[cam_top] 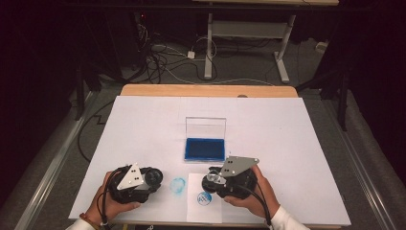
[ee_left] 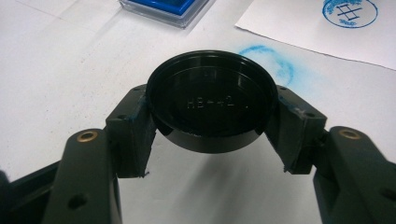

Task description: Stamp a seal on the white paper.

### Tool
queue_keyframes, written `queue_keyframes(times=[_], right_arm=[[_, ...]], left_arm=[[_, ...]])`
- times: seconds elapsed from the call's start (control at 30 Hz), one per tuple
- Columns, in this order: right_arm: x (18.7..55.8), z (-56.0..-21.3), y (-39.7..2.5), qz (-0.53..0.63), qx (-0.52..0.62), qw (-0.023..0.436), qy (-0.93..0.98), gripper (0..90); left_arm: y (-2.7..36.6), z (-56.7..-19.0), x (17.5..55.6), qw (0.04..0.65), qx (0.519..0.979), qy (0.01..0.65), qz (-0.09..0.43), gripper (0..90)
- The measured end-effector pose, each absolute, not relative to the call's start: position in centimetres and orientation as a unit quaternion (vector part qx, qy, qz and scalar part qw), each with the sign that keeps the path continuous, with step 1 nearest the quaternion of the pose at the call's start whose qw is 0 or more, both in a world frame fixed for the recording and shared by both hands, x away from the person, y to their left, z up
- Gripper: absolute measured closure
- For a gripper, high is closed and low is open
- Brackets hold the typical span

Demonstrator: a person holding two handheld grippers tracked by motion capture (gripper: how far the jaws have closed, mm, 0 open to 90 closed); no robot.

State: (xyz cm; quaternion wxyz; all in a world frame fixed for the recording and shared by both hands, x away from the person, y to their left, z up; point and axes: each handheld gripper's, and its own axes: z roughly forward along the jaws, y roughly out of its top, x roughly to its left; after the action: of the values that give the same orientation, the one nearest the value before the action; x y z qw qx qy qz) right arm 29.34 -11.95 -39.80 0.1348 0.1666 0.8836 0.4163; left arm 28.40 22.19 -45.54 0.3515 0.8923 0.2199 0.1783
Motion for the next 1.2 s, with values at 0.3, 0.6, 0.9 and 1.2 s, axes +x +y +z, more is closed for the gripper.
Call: queue_keyframes(times=[0.3, 0.6, 0.9, 1.2], right_arm=[[29.6, -39.1, -12.9, 0.421, 0.178, 0.149, 0.877, 56.8], [30.0, -38.9, -13.5, 0.422, 0.186, 0.155, 0.873, 56.8], [30.6, -38.6, -14.1, 0.424, 0.193, 0.160, 0.870, 56.8], [30.7, -38.5, -14.5, 0.425, 0.195, 0.167, 0.868, 56.8]], left_arm=[[22.2, -45.6, 28.4, 0.351, 0.893, 0.219, 0.177, 36.5], [22.2, -45.6, 28.7, 0.355, 0.891, 0.223, 0.175, 36.5], [22.2, -45.8, 29.0, 0.355, 0.891, 0.224, 0.170, 36.5], [22.0, -45.9, 28.9, 0.355, 0.893, 0.220, 0.166, 36.5]])
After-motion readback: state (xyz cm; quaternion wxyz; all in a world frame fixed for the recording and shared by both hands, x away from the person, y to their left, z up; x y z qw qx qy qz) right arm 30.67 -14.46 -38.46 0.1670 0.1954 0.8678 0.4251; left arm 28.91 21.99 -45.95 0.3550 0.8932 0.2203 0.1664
